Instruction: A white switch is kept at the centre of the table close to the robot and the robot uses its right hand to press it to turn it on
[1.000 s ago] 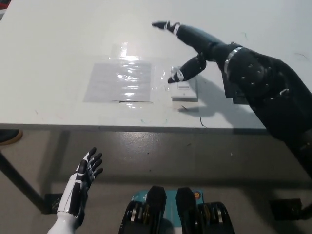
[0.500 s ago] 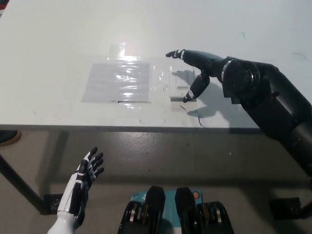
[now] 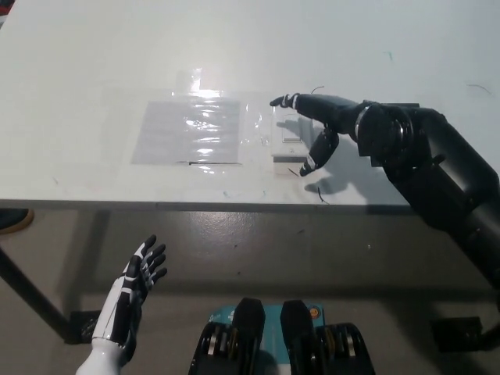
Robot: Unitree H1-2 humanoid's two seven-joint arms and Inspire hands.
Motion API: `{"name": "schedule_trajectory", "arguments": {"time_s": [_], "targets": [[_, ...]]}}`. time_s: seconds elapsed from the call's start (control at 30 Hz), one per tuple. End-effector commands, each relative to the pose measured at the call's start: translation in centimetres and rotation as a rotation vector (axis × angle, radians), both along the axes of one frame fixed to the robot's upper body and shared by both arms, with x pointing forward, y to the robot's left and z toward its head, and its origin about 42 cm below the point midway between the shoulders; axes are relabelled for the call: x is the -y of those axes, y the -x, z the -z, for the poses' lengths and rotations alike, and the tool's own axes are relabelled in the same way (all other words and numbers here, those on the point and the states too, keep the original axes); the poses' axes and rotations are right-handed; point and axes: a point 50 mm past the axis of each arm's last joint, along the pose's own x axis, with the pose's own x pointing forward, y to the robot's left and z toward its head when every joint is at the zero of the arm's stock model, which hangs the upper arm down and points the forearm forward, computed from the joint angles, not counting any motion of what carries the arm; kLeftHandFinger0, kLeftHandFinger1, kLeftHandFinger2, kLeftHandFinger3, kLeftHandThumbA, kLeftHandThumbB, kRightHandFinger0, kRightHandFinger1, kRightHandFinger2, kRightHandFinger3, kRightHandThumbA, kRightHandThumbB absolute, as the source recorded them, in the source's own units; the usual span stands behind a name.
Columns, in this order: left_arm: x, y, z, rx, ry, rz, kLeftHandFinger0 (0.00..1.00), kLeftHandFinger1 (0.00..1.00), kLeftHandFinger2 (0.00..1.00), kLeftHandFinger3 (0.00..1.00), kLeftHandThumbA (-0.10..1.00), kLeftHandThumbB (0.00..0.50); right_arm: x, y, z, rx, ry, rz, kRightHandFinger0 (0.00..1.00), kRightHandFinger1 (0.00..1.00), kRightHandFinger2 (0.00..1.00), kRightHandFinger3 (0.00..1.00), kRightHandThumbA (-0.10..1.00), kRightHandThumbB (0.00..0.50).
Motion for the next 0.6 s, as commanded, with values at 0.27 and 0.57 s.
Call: {"name": "schedule_trajectory", "arguments": {"time_s": [0.27, 0.57], "targets": [[0.0, -0.2, -1.2, 0.054, 0.010, 0.010, 1.00, 1.00, 1.00, 1.00, 1.00, 0.028, 0.5, 0.2, 0.6, 0.006, 0.040, -0.011, 1.00, 1.00, 1.00, 1.00, 1.00, 0.341], [0.1, -0.5, -1.4, 0.068, -0.002, 0.012, 1.00, 1.00, 1.00, 1.00, 1.00, 0.019, 0.7, 0.1, 2.3, -0.014, 0.107, -0.013, 1.00, 1.00, 1.00, 1.00, 1.00, 0.348]]}}
